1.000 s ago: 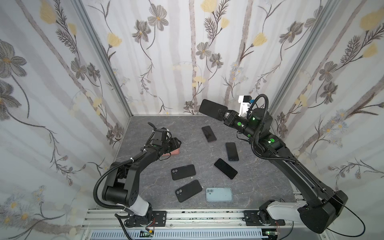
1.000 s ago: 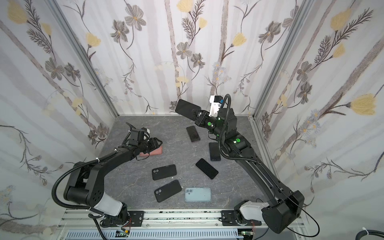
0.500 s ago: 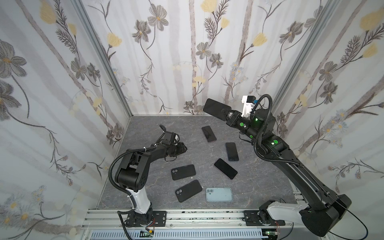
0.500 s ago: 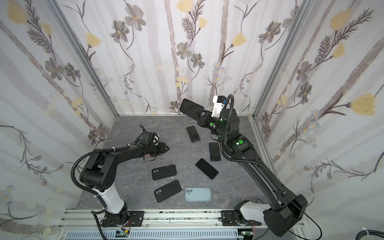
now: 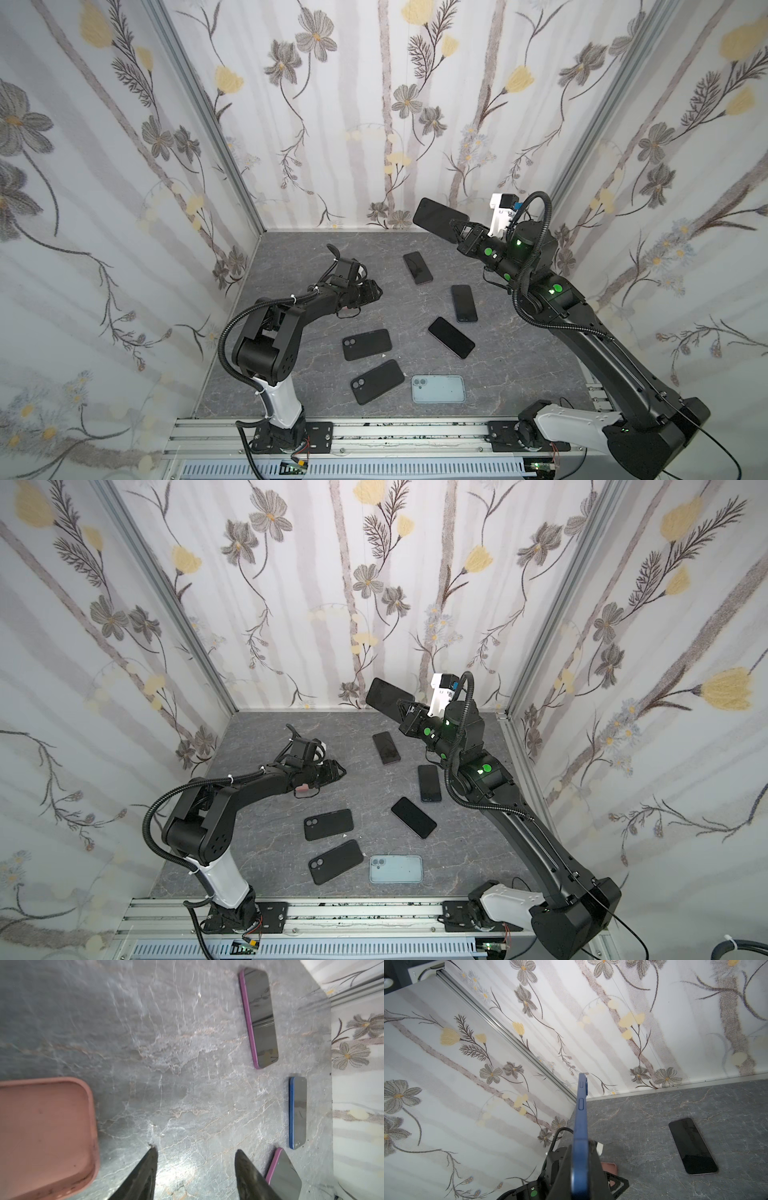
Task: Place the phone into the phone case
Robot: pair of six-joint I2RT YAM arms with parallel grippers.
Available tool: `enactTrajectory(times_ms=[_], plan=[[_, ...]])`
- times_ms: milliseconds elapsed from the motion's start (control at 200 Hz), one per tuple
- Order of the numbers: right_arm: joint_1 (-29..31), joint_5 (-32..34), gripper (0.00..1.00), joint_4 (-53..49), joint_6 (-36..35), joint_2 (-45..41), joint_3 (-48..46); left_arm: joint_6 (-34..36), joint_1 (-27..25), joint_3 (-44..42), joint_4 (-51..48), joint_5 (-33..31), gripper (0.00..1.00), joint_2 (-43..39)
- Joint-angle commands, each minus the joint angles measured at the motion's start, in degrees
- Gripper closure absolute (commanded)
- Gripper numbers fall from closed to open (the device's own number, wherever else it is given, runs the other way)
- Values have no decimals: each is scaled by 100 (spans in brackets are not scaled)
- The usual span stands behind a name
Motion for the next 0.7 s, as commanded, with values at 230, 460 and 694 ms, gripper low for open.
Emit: enactTrajectory(times_ms=[230,460,694], plan=[[-12,124,100,256,-13,-107,-78,359,368,-43,-240,-648,41,102],[-4,112,100,239,3,-116,-91,317,319,16,-211,-117,41,477],[-16,123,100,206,22,-134,-127,176,59,142,-164,303,42,654]])
